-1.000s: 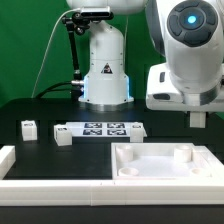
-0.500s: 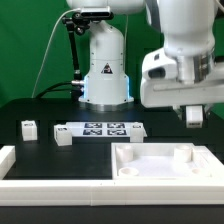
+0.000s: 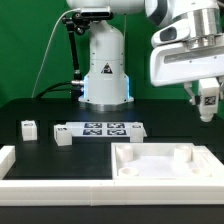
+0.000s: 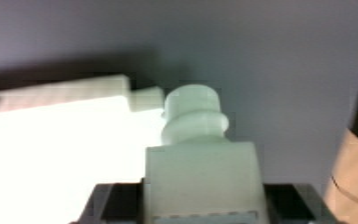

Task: Assemble one leg

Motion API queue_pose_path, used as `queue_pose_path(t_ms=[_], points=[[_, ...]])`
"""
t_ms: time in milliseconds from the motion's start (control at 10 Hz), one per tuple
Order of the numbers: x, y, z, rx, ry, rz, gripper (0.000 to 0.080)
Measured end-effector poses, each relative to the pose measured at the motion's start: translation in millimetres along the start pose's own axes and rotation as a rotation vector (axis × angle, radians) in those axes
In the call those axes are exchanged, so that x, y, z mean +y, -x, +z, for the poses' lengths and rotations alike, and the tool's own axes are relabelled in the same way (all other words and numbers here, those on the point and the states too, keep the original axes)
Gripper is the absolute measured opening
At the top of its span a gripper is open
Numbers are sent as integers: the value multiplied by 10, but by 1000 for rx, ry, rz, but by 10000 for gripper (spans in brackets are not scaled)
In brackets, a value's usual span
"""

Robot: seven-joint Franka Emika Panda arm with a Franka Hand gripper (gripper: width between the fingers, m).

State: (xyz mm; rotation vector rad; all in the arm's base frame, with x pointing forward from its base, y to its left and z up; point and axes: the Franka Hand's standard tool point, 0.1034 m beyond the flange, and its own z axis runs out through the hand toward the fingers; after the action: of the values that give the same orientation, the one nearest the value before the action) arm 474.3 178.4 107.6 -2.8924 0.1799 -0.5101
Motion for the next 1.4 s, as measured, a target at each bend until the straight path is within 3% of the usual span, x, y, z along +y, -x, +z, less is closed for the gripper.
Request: queue_pose_path(t_ms=[100,300,500,800,900,1300,1400], points=[[-8,85,22,16,-5,-12,290],[15,48,27,14,0,-26,290],[194,-90,139,34,16,-173,290],[340,-422,195,70,34,-275,290],[293,-486,181,81,29,-274,290],[308,-499,204,80,31,-295,290],[360,-588,275,83,36,-329,290]])
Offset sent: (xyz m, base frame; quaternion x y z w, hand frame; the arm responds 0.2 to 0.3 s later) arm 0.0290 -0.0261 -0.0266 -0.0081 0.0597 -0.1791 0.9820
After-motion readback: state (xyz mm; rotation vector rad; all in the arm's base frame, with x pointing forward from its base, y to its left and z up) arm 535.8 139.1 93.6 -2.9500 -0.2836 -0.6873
